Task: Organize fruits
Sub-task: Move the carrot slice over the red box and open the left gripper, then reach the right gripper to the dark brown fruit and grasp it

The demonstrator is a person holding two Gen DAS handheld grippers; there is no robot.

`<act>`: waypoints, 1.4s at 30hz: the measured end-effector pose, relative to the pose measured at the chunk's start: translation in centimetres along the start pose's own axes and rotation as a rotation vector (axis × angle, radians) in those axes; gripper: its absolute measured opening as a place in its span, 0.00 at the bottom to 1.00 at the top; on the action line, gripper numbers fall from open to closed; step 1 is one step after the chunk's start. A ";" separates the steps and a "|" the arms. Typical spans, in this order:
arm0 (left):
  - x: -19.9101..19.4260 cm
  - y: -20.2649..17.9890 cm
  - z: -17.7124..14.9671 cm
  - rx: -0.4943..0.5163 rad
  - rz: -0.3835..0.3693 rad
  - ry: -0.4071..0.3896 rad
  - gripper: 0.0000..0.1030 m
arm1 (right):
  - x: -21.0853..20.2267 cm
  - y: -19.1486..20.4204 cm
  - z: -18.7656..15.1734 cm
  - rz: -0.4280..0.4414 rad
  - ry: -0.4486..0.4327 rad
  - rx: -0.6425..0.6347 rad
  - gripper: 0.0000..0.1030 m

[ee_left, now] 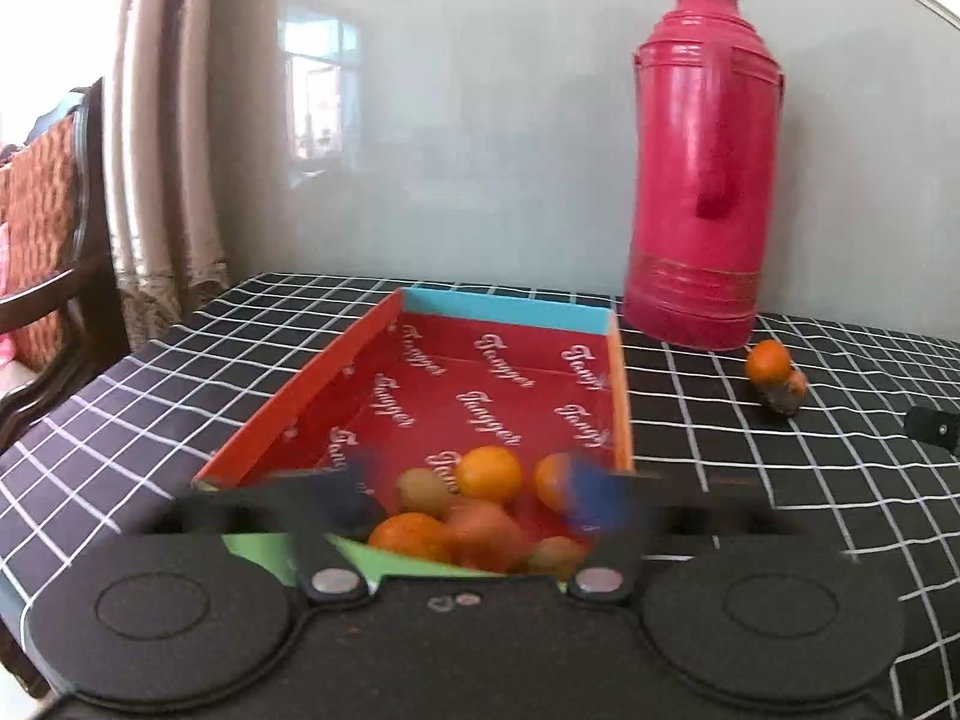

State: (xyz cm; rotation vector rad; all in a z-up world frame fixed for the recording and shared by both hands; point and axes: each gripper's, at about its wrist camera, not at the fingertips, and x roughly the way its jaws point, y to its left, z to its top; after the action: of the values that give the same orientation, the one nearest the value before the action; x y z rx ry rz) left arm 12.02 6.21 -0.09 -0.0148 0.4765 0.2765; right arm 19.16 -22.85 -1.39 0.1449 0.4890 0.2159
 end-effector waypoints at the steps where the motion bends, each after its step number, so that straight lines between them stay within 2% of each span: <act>1: -0.3 0.0 0.0 0.008 0.002 -0.017 0.85 | 0.1 0.3 0.0 0.004 -0.002 -0.004 1.00; 7: -0.5 0.4 0.3 -0.004 0.014 -0.039 0.85 | 0.6 1.5 -0.3 0.019 0.001 -0.030 1.00; 15: -0.8 0.4 0.3 0.002 0.031 -0.069 0.90 | 0.7 1.2 -0.4 0.017 -0.002 -0.028 1.00; 20: -0.8 0.0 0.1 0.028 0.049 -0.078 0.94 | 0.5 1.1 -0.5 0.005 -0.011 -0.034 1.00; 26: -0.9 0.1 0.1 0.052 0.073 -0.092 0.94 | 0.8 1.5 -0.4 0.007 -0.005 -0.053 1.00; 42: -0.9 6.7 0.6 -0.067 0.165 -0.091 0.94 | 4.4 5.7 0.8 0.023 -0.017 -0.168 1.00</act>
State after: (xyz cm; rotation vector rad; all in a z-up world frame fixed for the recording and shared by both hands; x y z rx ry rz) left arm 9.78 12.47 1.21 -0.0279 0.3779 0.4526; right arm 22.36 -16.37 -1.54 -0.0113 0.4506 0.2770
